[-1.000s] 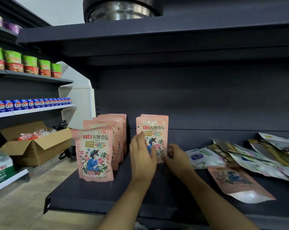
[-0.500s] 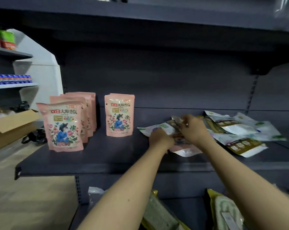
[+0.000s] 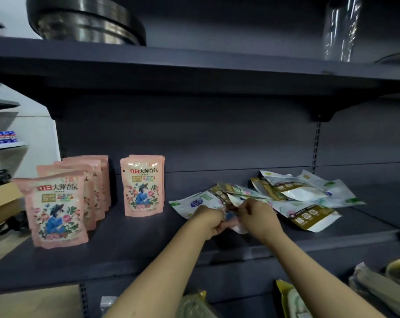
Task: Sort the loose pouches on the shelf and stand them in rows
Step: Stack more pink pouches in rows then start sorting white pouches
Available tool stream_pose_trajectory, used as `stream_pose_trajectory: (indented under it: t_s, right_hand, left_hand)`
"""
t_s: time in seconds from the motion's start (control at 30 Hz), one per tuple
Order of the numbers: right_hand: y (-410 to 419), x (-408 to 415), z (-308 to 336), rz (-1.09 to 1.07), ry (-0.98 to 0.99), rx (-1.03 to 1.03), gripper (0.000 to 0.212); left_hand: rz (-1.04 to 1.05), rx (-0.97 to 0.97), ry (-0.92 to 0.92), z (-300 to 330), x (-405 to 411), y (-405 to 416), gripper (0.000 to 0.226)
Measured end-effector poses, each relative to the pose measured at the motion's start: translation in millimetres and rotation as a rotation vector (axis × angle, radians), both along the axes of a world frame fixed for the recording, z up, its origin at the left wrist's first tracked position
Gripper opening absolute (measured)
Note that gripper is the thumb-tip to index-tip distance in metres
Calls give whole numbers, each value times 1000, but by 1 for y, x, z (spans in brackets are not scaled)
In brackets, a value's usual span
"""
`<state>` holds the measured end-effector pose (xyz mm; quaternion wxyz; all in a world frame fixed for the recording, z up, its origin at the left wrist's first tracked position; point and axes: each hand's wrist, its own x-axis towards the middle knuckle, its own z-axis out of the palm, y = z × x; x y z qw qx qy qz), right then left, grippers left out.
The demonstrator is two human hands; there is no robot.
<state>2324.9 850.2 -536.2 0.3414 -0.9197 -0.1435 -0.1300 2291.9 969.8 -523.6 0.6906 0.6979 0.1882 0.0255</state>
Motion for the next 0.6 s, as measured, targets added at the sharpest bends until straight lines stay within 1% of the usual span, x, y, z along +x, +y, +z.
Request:
stream_pose_trajectory:
  t_s: [0.07, 0.13, 0.2, 0.23, 0.3, 0.33, 0.37, 0.43, 0.53, 0.57, 0.6]
  right_hand:
    - [2, -2, 4, -36, 55, 98, 28]
    - [4, -7, 12, -24, 181, 306, 34]
    - [7, -14, 21, 55, 455, 549, 48]
    - [8, -17, 23, 109, 615, 645, 54]
    - [13, -21, 26, 242, 846, 780, 50]
    - [16, -21, 25, 315, 906, 828, 49]
    - [19, -19, 24, 380, 932, 864, 48]
    - [28, -17, 24, 471, 910, 905, 38]
    - [40, -18, 24, 573, 780, 854, 20]
    - [46, -18, 24, 605, 743, 820, 20]
    - [52, -19, 21, 636, 710, 782, 26]
  left_hand:
    - [-17, 107, -12, 14, -8, 3, 19]
    - [-8, 279, -61, 27, -15, 7, 21]
    - [-31, 491, -140, 37, -22, 13, 24]
    - [-47, 559, -186, 40, -26, 16, 22]
    - [-66, 631, -296, 42, -34, 24, 19]
    - [-60, 679, -347, 43, -38, 30, 18]
    - [-48, 723, -389, 43, -43, 35, 16]
    - [-23, 741, -458, 40, -51, 48, 12]
    - [32, 763, -475, 32, -59, 69, 9]
    - [52, 755, -469, 28, -61, 76, 9]
    - [67, 740, -458, 24, -63, 83, 9]
